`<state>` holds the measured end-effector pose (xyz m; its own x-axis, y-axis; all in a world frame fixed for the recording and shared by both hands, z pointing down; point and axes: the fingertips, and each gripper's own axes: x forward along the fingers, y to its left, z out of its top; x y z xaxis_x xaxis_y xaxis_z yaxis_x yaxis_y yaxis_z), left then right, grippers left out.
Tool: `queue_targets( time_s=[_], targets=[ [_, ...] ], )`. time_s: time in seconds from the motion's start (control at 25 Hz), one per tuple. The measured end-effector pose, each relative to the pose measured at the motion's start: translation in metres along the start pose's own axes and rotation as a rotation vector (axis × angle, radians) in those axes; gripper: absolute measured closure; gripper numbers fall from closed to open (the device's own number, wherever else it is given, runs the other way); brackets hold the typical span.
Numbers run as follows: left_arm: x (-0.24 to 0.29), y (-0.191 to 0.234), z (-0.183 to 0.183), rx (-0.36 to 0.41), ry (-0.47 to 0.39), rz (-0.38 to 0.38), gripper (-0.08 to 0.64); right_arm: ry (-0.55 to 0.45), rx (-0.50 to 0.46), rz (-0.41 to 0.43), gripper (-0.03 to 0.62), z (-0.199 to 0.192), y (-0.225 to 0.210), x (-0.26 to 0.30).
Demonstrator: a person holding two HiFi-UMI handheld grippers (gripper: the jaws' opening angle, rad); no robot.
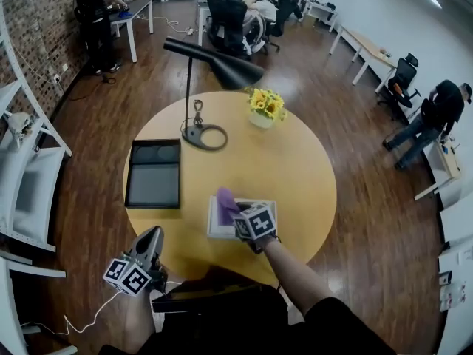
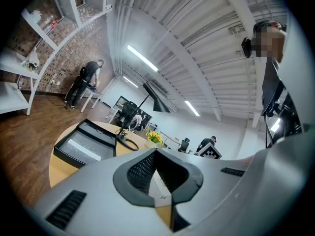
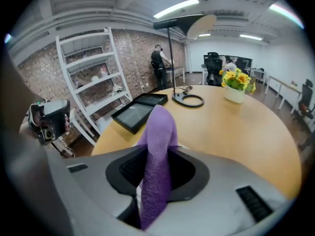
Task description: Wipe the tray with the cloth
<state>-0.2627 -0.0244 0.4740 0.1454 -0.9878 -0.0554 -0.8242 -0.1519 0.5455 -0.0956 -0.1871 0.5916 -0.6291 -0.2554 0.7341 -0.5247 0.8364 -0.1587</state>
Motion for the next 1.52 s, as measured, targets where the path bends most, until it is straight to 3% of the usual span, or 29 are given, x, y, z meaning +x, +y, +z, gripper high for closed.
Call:
queue_targets(
  time_s=[0.12, 0.2, 0.28, 0.4, 0.76, 0.88, 1.2, 1.28, 1.52],
  targets=[
    [-0.003, -0.003, 0.001, 0.013, -0.004, -0.006, 0.56, 0.013, -0.071, 0.077, 0.489, 0.003, 0.054, 0.019],
    [-0.004, -0.004, 0.0, 0.012, -0.002, -0.009, 0.56, 0.064, -0.145, 0.035, 0.489, -0.017, 0.058, 0.032],
    [-0.003, -0.004, -0.002, 0.007, 0.004, -0.008, 0.56, 0.084, -0.169, -0.012, 0.489, -0.031, 0.046, 0.035],
    [0.001, -0.003, -0.006, 0.003, 0.028, -0.016, 0.56, 0.081, -0.141, -0.014, 0.489, -0.027, 0.035, 0.027],
    [0.025, -0.017, -0.021, -0.002, 0.083, -0.084, 0.56, 0.113, -0.129, -0.12, 0.489, -0.058, -0.017, 0.001],
    [0.035, -0.024, -0.029, -0.004, 0.111, -0.118, 0.56, 0.128, -0.079, -0.17, 0.488, -0.076, -0.038, -0.007],
    [0.05, -0.035, -0.039, -0.008, 0.152, -0.167, 0.56, 0.124, -0.077, -0.277, 0.488, -0.088, -0.074, -0.047],
    [0.054, -0.036, -0.04, -0.004, 0.159, -0.167, 0.56, 0.145, -0.105, -0.293, 0.488, -0.087, -0.075, -0.051],
    [0.053, -0.042, -0.032, -0.037, 0.129, -0.174, 0.56, 0.262, -0.317, -0.415, 0.488, -0.085, -0.084, -0.072]
  ],
)
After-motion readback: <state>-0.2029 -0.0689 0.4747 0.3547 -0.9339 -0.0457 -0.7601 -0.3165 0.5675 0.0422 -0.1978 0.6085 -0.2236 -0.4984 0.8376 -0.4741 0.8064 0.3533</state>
